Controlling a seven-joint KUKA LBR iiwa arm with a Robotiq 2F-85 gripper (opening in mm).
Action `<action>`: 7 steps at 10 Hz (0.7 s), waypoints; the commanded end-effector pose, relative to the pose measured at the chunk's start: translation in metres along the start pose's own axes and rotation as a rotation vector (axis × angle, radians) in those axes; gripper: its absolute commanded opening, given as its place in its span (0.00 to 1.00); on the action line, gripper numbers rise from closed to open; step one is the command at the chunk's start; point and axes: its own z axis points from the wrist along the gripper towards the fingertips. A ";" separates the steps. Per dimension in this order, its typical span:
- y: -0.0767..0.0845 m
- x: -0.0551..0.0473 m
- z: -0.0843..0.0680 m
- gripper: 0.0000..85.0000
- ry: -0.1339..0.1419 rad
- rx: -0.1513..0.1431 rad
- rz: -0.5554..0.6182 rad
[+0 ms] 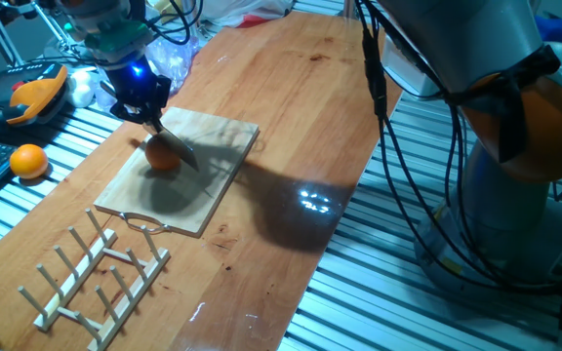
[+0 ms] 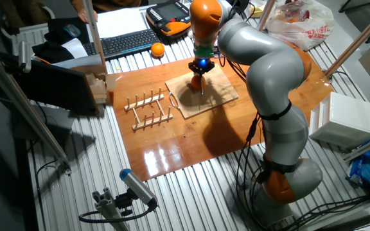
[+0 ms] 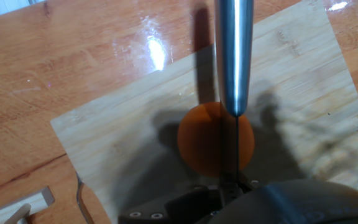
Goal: Chop the orange
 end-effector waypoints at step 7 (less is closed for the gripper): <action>0.002 0.000 0.004 0.00 0.001 -0.008 0.003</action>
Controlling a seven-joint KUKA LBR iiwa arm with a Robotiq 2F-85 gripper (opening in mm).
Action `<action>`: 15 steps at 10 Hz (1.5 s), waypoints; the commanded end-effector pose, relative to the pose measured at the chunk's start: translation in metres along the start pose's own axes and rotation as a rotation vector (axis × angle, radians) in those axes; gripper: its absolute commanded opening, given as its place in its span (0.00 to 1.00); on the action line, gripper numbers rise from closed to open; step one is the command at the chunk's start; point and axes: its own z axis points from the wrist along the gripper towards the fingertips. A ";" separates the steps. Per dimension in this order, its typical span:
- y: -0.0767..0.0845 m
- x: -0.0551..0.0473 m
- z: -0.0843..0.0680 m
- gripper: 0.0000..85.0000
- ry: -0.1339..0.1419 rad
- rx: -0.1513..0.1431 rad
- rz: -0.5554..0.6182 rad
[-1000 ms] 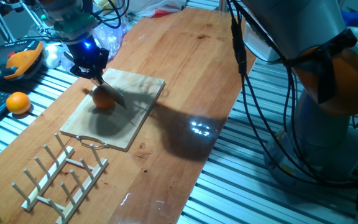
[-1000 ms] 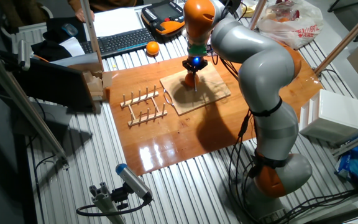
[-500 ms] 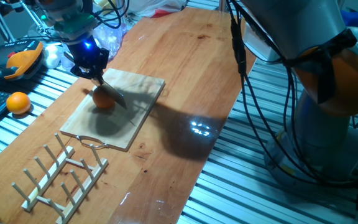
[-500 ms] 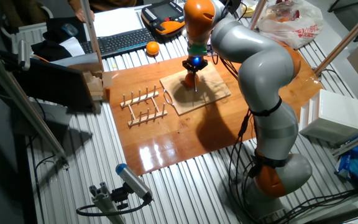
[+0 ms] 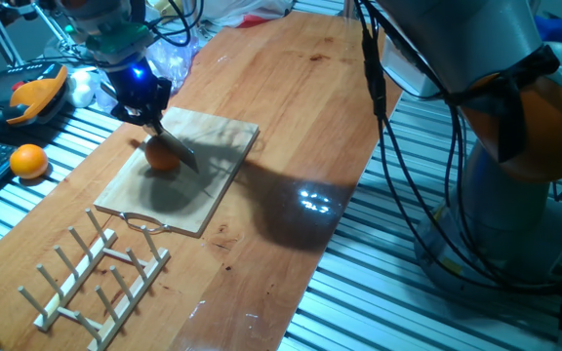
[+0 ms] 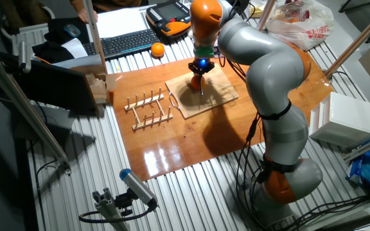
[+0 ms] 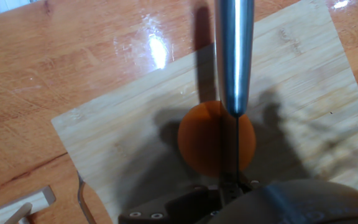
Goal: Chop the orange
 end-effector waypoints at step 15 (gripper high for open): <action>0.003 0.004 0.019 0.00 -0.001 -0.005 -0.002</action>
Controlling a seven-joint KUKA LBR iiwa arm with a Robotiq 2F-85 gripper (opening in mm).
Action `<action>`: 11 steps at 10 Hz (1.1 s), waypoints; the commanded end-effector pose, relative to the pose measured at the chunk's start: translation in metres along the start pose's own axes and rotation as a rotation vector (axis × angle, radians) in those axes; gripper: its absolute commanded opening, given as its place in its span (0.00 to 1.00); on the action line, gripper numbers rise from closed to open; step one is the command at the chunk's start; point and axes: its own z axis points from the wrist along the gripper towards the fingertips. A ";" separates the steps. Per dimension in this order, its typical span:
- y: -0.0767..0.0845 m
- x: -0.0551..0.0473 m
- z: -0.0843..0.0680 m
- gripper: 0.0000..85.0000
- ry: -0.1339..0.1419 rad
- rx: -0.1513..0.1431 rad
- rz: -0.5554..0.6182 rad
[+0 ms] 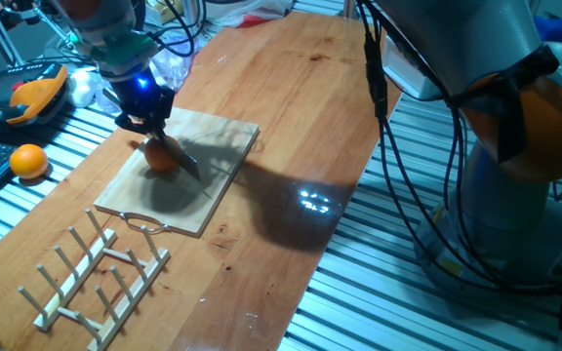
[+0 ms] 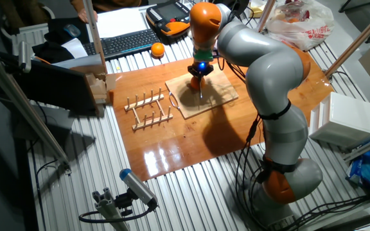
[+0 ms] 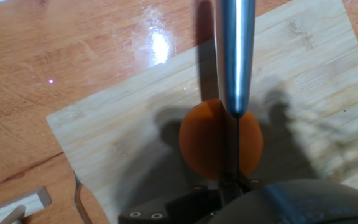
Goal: Chop the orange
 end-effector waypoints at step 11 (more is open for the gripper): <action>0.000 -0.002 0.008 0.00 0.004 -0.009 -0.004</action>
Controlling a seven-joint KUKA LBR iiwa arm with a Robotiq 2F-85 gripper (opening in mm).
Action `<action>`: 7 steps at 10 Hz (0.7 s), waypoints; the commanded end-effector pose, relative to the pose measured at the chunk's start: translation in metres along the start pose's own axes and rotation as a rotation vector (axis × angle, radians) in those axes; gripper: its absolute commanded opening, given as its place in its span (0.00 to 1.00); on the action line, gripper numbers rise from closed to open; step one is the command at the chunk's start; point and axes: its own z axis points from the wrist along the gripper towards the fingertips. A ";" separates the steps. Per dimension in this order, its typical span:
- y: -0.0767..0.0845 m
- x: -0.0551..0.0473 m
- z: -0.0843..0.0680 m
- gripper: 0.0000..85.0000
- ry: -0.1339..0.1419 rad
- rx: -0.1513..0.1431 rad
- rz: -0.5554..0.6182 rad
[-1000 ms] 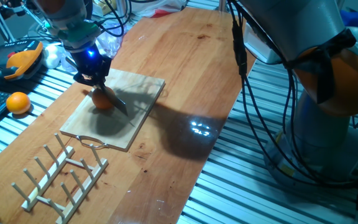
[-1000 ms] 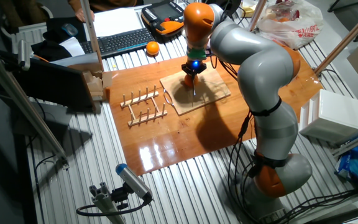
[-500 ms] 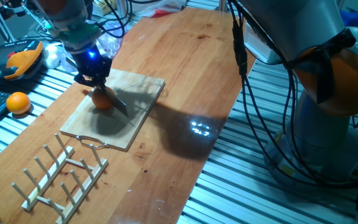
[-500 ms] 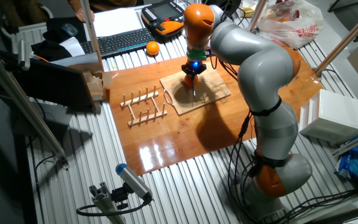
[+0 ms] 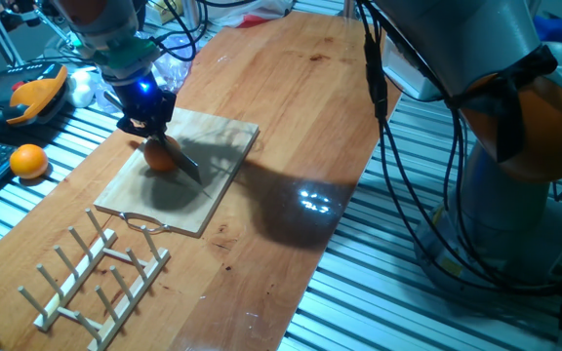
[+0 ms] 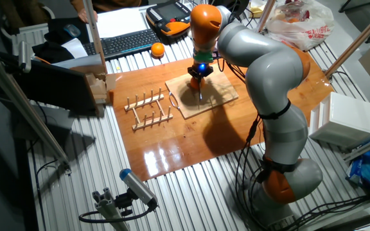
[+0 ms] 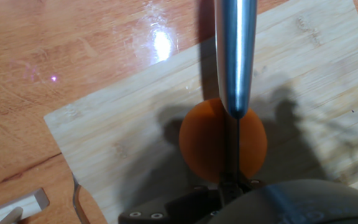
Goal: Chop the orange
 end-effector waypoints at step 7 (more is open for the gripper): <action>0.001 -0.001 0.006 0.00 0.007 -0.009 -0.005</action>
